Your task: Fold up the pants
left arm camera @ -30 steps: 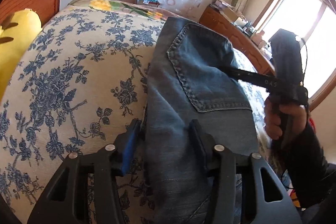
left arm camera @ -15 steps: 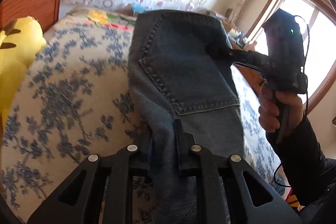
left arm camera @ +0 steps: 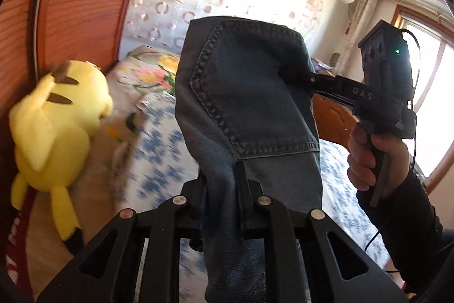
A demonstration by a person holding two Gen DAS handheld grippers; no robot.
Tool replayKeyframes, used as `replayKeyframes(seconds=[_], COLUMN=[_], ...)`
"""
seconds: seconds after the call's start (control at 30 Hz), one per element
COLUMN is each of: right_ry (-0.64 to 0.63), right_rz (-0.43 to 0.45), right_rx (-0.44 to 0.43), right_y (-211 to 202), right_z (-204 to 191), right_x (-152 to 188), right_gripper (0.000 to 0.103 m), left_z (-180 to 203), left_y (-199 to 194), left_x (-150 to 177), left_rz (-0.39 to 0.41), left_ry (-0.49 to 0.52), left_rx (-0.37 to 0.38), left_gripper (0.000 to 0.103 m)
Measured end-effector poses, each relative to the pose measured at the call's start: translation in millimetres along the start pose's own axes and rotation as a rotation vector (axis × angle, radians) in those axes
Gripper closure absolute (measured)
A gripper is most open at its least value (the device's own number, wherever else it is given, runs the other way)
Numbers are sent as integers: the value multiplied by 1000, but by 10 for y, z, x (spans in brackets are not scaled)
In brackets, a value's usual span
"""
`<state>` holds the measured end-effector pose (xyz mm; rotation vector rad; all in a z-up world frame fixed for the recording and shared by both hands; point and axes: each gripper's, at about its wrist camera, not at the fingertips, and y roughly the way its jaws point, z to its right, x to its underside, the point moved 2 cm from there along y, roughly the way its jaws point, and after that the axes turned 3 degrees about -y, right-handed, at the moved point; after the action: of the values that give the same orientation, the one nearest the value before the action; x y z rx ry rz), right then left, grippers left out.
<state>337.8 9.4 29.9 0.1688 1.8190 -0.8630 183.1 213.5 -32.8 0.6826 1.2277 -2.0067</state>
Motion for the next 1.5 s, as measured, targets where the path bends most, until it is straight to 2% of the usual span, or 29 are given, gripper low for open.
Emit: replayKeyframes(seconds=[0.47, 0.87, 1.03, 1.1, 1.27, 1.4, 1.5], right_ry=[78, 101, 131, 136, 103, 44, 16], right_rz=[-51, -138, -181, -188, -192, -182, -150], right_rx=[-31, 50, 83, 98, 131, 205, 234], right_y=[1031, 1483, 1525, 1505, 1359, 1210, 1061], right_z=[350, 721, 845, 897, 815, 678, 581], right_x=[-65, 141, 128, 104, 22, -32, -38], right_gripper=[84, 80, 63, 60, 59, 59, 59], left_z=[-272, -346, -414, -413, -368, -363, -328], left_y=[285, 748, 827, 834, 781, 715, 625], left_x=[-202, -249, -250, -253, -262, -284, -311], left_rz=[-39, -98, -123, -124, -117, -105, -84], left_ry=[16, 56, 32, 35, 50, 65, 91], left_rx=[-85, -141, -141, -142, -152, -177, -201], left_gripper=[87, 88, 87, 86, 86, 84, 78])
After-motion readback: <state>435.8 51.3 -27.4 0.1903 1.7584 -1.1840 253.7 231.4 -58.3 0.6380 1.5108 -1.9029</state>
